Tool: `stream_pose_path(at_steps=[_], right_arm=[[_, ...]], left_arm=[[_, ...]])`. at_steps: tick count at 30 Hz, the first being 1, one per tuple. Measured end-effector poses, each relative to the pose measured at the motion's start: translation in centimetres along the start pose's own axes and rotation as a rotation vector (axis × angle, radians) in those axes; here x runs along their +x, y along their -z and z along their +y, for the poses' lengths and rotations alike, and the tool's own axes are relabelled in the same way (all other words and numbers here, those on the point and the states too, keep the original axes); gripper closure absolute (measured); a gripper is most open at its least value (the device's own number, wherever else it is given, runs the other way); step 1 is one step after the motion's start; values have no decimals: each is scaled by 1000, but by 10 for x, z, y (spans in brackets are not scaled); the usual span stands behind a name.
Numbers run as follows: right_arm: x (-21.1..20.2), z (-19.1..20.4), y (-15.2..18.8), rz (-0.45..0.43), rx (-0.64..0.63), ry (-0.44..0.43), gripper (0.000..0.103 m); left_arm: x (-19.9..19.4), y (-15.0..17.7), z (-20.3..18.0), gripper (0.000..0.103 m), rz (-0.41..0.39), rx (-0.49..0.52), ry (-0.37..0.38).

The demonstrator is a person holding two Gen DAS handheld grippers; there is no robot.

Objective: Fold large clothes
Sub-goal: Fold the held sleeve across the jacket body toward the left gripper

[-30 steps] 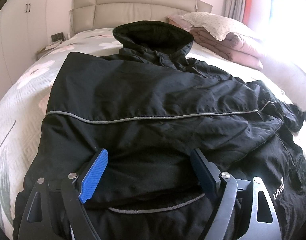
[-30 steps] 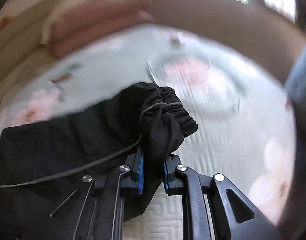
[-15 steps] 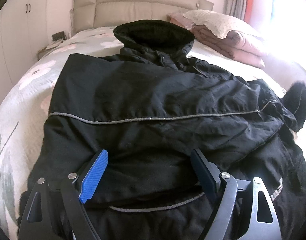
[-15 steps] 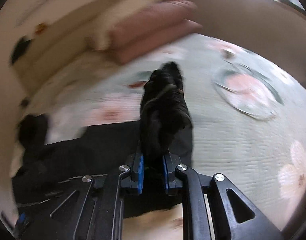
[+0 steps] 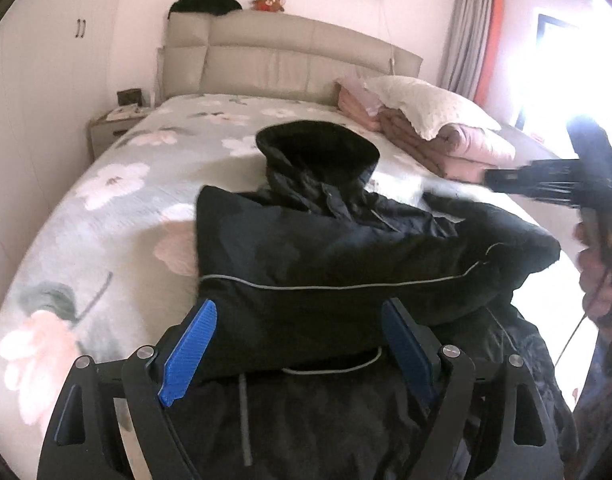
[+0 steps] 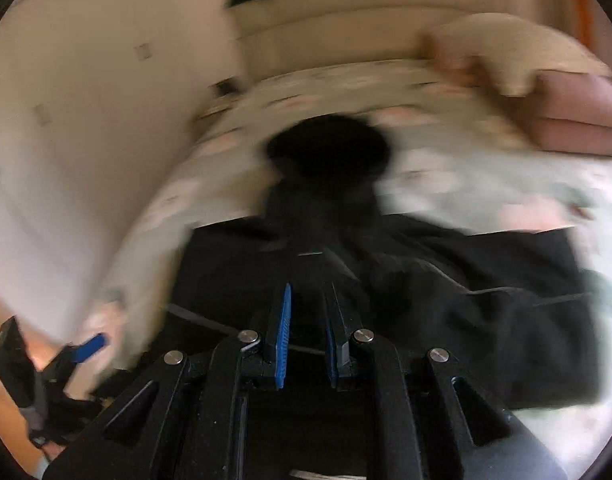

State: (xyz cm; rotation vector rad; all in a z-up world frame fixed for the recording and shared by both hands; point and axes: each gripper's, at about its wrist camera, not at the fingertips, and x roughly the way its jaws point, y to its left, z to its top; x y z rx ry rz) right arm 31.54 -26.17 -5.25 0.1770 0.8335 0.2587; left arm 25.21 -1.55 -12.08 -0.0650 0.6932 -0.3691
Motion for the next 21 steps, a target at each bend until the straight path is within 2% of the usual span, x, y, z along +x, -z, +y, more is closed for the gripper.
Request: stream_pose_path(at_steps=[2, 4, 6, 7, 10, 11, 14, 18, 20, 21], right_arm=[[30, 52, 5, 42, -81, -51, 85], [57, 83, 13, 87, -153, -13, 85], [72, 95, 23, 132, -168, 0, 85], [78, 91, 26, 147, -162, 7, 83], [77, 58, 34, 149, -143, 84, 48], [71, 40, 35, 136, -143, 131, 43], [69, 2, 29, 136, -129, 227, 40], [59, -43, 33, 170, -22, 210, 26], [69, -48, 38, 212, 3, 178, 13], [77, -50, 42, 230, 4, 181, 13]], left_arm=[[-8, 2, 8, 18, -10, 7, -11], [-13, 7, 16, 18, -6, 16, -25], [-15, 13, 23, 18, 5, 21, -30], [-15, 16, 26, 18, 14, 23, -31], [-11, 24, 34, 18, 40, 31, -33], [-10, 26, 35, 18, 45, 28, -31], [-6, 29, 35, 18, 42, 9, -13], [5, 30, 30, 18, 40, -40, 25], [10, 34, 27, 18, 54, -52, 35], [12, 34, 24, 18, 62, -52, 38]])
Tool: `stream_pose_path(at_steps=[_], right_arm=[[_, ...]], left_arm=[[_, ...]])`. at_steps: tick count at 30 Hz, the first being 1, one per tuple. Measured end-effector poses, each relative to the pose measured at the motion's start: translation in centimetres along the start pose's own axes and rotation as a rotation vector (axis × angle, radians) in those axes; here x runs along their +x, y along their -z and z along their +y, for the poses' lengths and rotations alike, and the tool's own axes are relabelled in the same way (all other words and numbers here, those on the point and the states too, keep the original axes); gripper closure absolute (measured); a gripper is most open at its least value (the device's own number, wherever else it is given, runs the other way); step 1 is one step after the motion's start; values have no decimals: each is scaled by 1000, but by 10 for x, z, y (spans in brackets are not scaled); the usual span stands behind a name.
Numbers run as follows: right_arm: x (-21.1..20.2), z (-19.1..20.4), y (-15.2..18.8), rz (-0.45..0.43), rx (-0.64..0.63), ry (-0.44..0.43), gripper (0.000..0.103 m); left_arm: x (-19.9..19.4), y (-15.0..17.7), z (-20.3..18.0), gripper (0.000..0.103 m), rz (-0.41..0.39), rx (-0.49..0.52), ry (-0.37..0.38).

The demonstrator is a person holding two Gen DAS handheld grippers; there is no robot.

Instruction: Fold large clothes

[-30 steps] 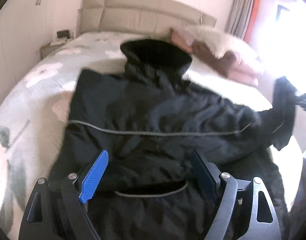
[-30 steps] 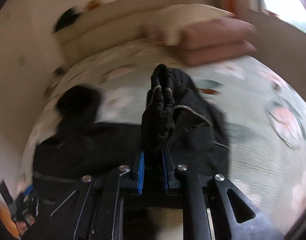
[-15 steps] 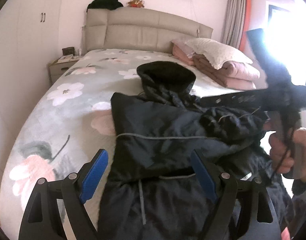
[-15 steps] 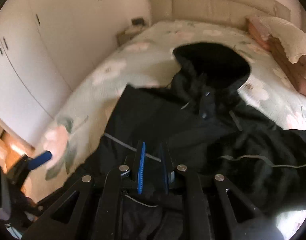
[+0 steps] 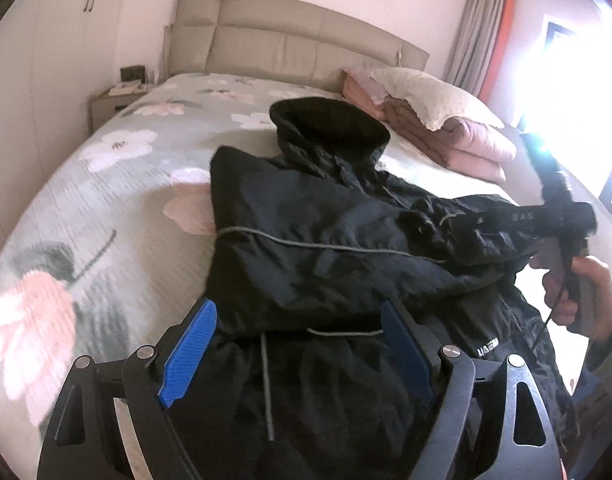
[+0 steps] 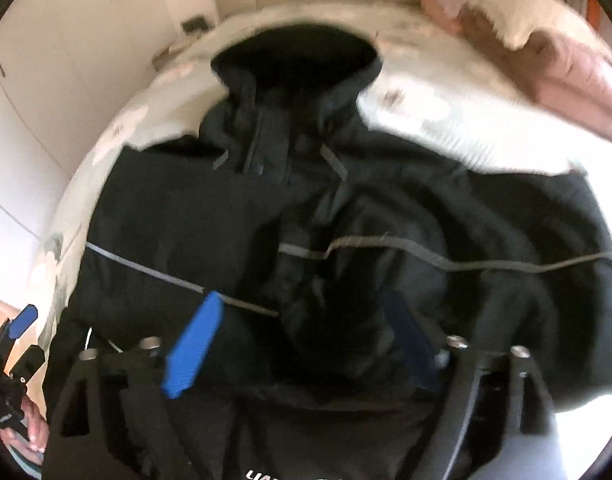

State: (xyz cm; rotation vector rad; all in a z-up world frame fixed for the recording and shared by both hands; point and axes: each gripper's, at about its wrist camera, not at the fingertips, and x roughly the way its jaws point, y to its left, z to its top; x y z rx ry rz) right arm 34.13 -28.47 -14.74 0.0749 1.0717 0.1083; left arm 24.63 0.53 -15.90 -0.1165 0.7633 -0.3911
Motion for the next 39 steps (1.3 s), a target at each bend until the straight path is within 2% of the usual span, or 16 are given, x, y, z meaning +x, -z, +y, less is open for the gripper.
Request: stream_pose_path(at_steps=[3, 6, 7, 8, 9, 12, 18, 21, 23, 24, 27, 34, 35, 36, 37, 39], right_arm=[[28, -7, 4, 24, 9, 135, 14], [49, -7, 9, 50, -15, 167, 14], [50, -3, 10, 41, -40, 186, 22], [49, 3, 9, 35, -69, 191, 41], [46, 12, 9, 29, -99, 190, 50], [22, 37, 2, -6, -144, 167, 102], [-53, 116, -29, -160, -214, -97, 102], [-66, 149, -39, -203, -265, -57, 95], [-51, 155, -44, -180, -288, 46, 29], [-38, 148, -43, -184, -272, 119, 21], [-1, 114, -35, -124, -216, 219, 20], [84, 28, -10, 96, -4, 309, 21], [87, 21, -6, 88, 11, 290, 21], [84, 15, -5, 54, 30, 275, 25], [82, 12, -6, 46, 44, 289, 40], [75, 4, -8, 37, 87, 261, 57]], left_arm=[[2, 4, -5, 18, 24, 24, -6], [-1, 8, -4, 18, 32, 53, -20], [-2, 8, -4, 18, 31, 54, -23], [-3, 8, -3, 18, 28, 52, -24], [-5, 7, -1, 18, 22, 47, -20], [-12, 6, 4, 18, -3, 26, 2], [-26, 3, 12, 18, -38, 19, 15], [-28, 4, 19, 18, -32, 10, 6], [-28, 8, 27, 18, -22, -1, 0], [-29, 9, 30, 18, -21, -7, -3], [-30, 15, 39, 18, -24, -29, 4], [-19, 24, 47, 18, 7, -37, 1], [-18, 24, 46, 18, 9, -34, -1], [-17, 24, 46, 18, 12, -32, -1], [-16, 24, 46, 18, 13, -30, -2], [-15, 23, 45, 18, 11, -25, -1]])
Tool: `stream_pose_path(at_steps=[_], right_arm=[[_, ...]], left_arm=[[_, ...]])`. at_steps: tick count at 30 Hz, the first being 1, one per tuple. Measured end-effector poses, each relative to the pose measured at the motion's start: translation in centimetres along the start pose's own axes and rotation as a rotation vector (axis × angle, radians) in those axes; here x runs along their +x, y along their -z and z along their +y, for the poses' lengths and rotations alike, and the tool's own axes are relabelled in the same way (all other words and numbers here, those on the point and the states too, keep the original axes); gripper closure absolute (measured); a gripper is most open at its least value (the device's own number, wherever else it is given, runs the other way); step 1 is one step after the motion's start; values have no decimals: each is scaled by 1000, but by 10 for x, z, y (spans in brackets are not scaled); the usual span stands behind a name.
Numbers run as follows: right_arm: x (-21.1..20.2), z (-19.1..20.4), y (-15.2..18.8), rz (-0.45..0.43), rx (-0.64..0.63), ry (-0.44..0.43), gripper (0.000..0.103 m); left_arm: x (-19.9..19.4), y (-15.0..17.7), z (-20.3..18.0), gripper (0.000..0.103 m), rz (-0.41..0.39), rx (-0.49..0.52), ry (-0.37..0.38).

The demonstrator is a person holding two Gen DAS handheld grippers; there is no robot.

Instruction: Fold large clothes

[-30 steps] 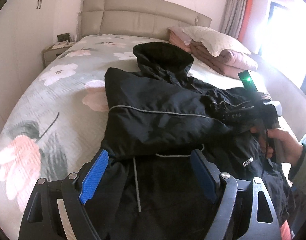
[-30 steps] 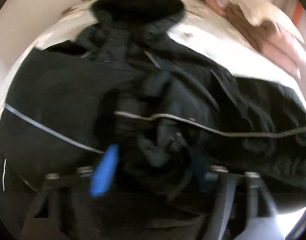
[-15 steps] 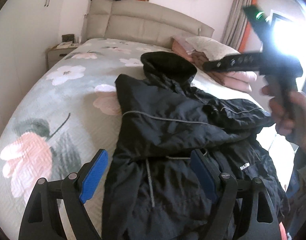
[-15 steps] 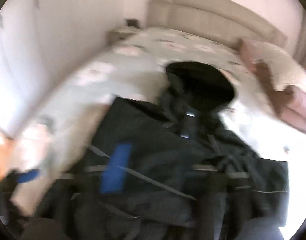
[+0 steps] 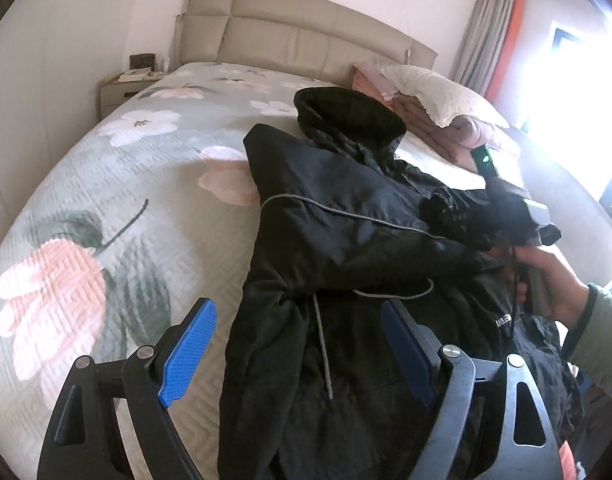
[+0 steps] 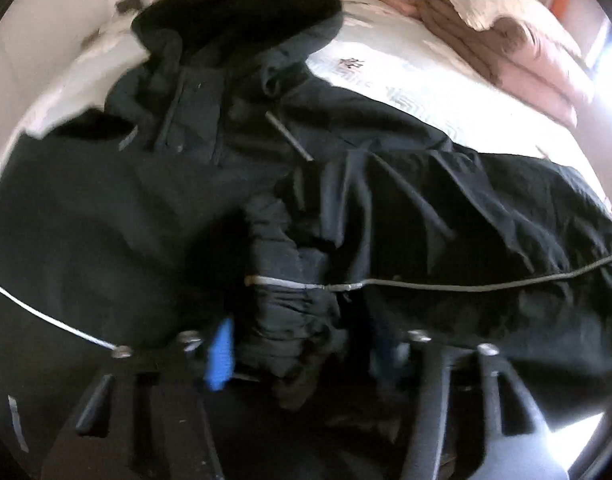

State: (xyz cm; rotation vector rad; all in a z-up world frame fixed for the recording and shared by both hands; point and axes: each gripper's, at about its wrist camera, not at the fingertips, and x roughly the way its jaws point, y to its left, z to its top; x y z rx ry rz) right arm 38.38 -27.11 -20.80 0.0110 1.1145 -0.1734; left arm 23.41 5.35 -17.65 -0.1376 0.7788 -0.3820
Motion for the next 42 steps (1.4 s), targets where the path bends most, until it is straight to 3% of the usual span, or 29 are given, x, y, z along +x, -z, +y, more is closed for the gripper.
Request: stream_pose_path(at_steps=[1, 4, 7, 12, 14, 17, 19, 22, 24, 26, 29, 31, 34, 38, 39, 40, 41, 42], right_arm=[[-5, -3, -1, -7, 11, -16, 66], [-26, -6, -5, -22, 46, -83, 67], [-63, 11, -9, -66, 32, -207, 67], [-126, 80, -19, -125, -64, -502, 67], [-135, 112, -19, -122, -104, -567, 63], [-119, 152, -12, -66, -187, -552, 56], [-84, 167, -7, 39, -208, -494, 55], [-52, 144, -3, 166, -87, -608, 51], [-53, 112, 1, 173, -21, -683, 46], [-67, 84, 4, 119, -17, -670, 35], [-89, 40, 8, -16, -63, -508, 35], [-97, 14, 14, -54, -80, -447, 35], [-98, -28, 22, -85, -47, -388, 35], [-83, -63, 30, -100, -34, -240, 35], [-77, -71, 34, -98, -28, -216, 35], [-72, -79, 36, -89, -24, -210, 35], [-71, -87, 39, -81, -20, -216, 35], [-67, -89, 42, -80, -20, -222, 35]], left_arm=[[0, -1, 0, 18, -2, 1, 4], [0, -7, -6, 18, -13, 11, 21], [-3, -15, -13, 18, -33, 28, 21], [-9, -24, -16, 18, -49, 30, 29], [-10, -25, -12, 18, -44, 10, 47], [-9, -21, -7, 18, -27, -4, 42], [-6, -19, -4, 18, -10, -4, 27], [-1, -20, 0, 18, 12, -6, 42], [3, -24, 2, 18, 31, -7, 77], [11, -32, 3, 18, 62, -27, 165], [27, -51, 4, 18, 76, -90, 281], [42, -64, -1, 18, 84, -117, 328], [72, -77, -10, 18, 116, -135, 322], [111, -85, -12, 19, 154, -178, 294], [117, -86, -15, 34, 160, -176, 287], [126, -88, -19, 72, 179, -164, 268], [132, -90, -22, 82, 194, -149, 233], [138, -92, -25, 82, 200, -138, 192]])
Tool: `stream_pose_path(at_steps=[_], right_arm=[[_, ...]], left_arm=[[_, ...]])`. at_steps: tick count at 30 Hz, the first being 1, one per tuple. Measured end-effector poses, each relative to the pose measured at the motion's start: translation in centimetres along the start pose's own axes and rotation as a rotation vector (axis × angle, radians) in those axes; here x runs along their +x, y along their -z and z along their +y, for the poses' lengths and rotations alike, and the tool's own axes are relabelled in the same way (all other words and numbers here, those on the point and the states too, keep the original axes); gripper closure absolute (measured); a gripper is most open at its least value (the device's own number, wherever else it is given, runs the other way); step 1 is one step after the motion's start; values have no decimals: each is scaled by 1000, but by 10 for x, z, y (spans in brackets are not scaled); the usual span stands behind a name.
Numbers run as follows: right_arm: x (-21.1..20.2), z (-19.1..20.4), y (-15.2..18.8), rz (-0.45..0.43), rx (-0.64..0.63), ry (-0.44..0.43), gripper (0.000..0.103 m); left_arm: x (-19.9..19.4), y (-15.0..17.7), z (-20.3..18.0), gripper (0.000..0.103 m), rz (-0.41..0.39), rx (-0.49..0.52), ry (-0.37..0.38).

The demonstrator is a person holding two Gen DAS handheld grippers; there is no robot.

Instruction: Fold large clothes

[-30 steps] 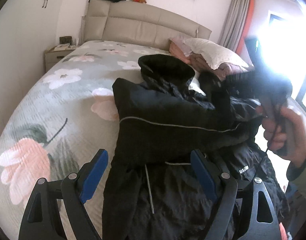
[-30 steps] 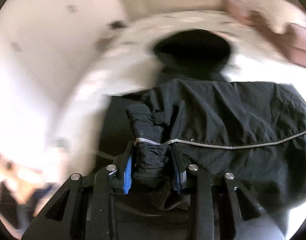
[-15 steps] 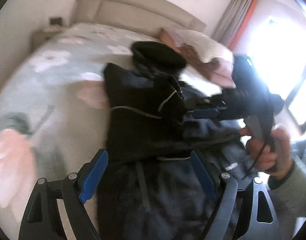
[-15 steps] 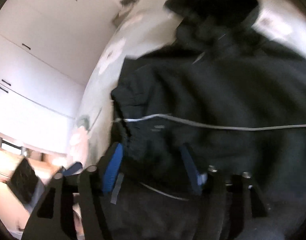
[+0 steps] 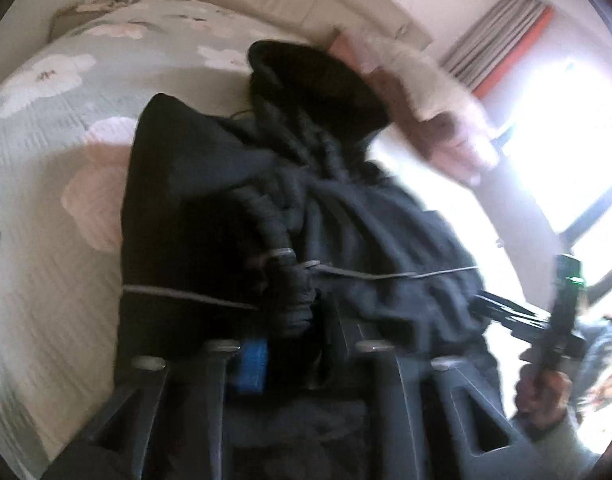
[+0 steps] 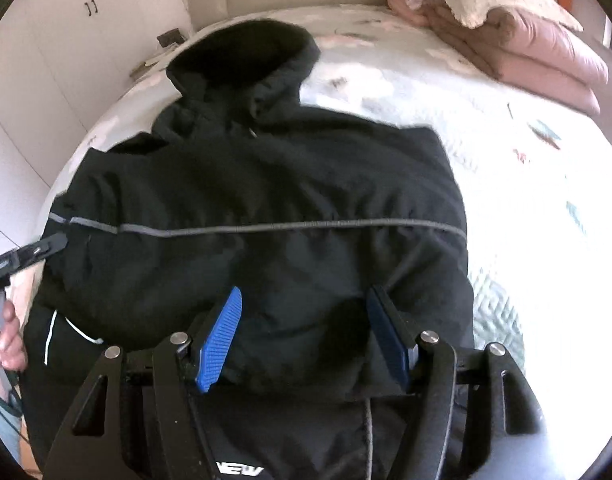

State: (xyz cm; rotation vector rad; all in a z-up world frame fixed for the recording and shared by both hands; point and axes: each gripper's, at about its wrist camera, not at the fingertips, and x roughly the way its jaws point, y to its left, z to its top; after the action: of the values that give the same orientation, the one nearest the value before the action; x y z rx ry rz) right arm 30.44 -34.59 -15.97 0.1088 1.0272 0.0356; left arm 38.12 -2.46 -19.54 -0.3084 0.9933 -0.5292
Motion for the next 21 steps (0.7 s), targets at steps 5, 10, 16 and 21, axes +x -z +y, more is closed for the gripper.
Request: stream_pose_path(at_steps=[5, 10, 16, 21], right_arm=[[-23, 3, -2, -78, -65, 63, 35], [-15, 2, -5, -71, -60, 123, 26], [31, 0, 8, -9, -59, 196, 20], [18, 3, 1, 22, -60, 199, 22]], left_arm=[[-47, -6, -15, 85, -172, 30, -15], [-45, -10, 4, 85, -111, 1, -89], [-3, 17, 37, 81, -2, -96, -79], [-42, 22, 27, 69, -96, -70, -131]])
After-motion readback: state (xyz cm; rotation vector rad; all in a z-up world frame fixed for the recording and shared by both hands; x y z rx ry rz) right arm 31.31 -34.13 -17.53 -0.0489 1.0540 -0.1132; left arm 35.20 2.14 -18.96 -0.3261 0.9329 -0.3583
